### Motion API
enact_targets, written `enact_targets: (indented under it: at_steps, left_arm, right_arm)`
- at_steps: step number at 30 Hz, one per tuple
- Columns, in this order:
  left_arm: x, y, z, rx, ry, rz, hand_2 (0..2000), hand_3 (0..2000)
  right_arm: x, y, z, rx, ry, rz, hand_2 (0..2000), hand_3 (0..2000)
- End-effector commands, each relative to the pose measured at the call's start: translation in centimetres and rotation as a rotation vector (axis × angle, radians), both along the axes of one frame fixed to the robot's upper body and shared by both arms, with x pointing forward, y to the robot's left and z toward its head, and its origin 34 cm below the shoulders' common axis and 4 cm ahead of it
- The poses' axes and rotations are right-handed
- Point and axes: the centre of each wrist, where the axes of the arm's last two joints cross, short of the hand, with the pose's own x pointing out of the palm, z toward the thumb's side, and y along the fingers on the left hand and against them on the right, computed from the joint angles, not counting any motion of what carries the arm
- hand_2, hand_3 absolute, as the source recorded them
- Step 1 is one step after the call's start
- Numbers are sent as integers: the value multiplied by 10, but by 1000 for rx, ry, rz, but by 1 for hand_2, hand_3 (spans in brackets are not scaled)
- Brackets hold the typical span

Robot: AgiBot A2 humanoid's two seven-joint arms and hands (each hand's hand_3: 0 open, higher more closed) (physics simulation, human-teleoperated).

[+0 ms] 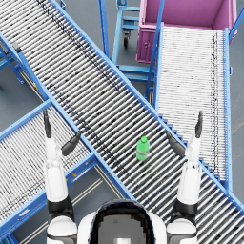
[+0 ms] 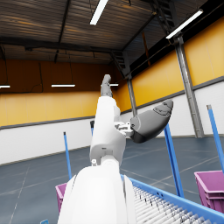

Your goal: Pick up the oil and place it on the left assembly line, put the cola on the right, and keep Sprite still

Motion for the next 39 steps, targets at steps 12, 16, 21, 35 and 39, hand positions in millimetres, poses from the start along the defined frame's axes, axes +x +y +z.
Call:
enact_targets:
  at_steps: [12,16,21,35,39]
  left_arm:
    - [-1,1,5,-1,-19,3,0,0]
    - [0,2,4,-4,-14,6,0,0]
    - [0,1,-1,-8,4,3,0,0]
    - [-1,2,-3,-13,7,8,0,0]
    - [-1,2,-2,-13,3,8,0,0]
  right_arm:
    - [0,-1,8,-1,-30,-5,0,0]
    - [0,-1,2,5,-10,-5,0,0]
    - [1,-1,-3,12,10,-7,0,0]
    - [1,-2,0,14,-1,-10,0,0]
    - [1,-1,1,13,-5,-6,0,0]
